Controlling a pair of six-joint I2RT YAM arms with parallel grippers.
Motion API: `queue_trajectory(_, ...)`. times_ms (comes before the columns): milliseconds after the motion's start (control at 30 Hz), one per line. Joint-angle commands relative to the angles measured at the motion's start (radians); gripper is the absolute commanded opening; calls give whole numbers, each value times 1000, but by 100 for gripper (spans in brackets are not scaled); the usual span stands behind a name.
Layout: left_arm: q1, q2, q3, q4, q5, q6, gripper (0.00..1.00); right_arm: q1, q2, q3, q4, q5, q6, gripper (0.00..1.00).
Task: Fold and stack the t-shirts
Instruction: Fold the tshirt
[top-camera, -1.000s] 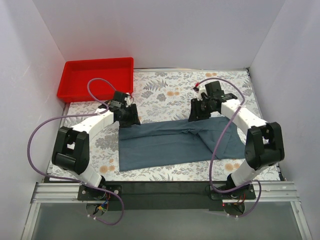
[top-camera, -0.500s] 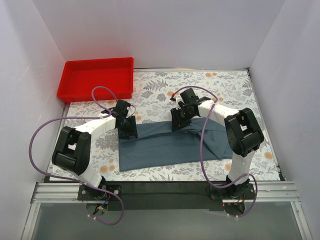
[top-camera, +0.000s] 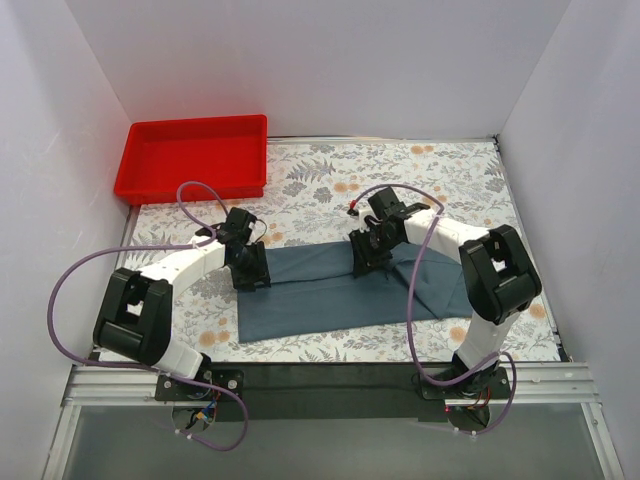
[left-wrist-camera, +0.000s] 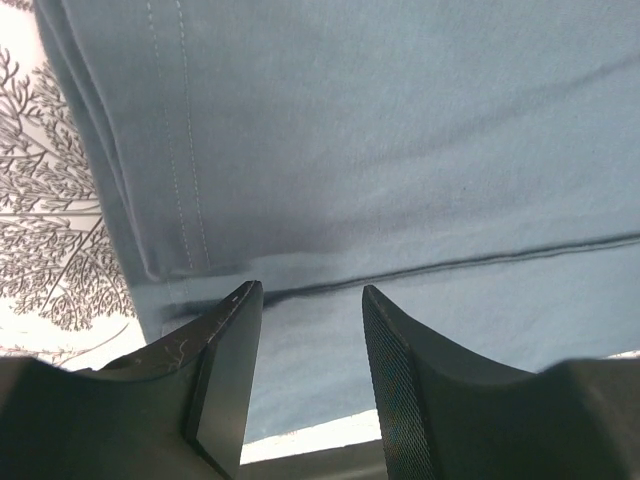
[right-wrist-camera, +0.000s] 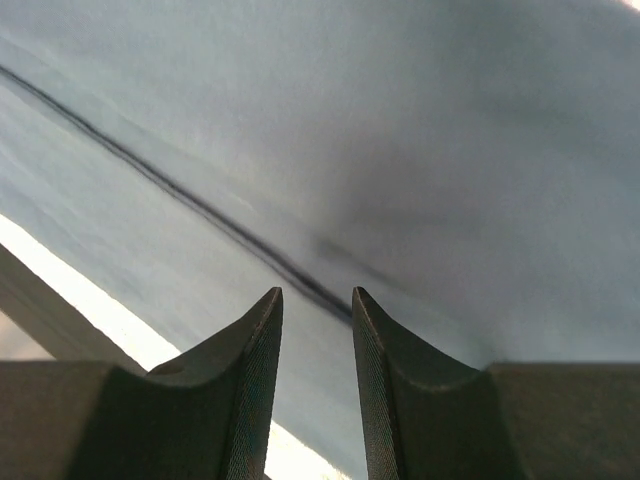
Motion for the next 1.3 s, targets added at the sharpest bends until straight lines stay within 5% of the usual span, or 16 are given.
queue_trajectory(0, -5, -66, 44, -20, -3, -14, 43, -1, -102, 39, -61, 55, -38, 35)
queue_trajectory(333, -5, -150, 65, 55, 17, 16, 50, -148, -257, 27, -112, 278, -193, 46)
queue_trajectory(700, -5, -176, 60, 67, 41, 46, 50, -346, -176, -32, -83, 59, -306, 49)
queue_trajectory(1100, -5, -187, 45, 90, 58, 63, 51, -369, -160, -108, -44, -24, -334, 49)
queue_trajectory(1267, -3, -184, 35, 98, 60, 63, 51, -368, -156, -121, -56, -56, -322, 40)
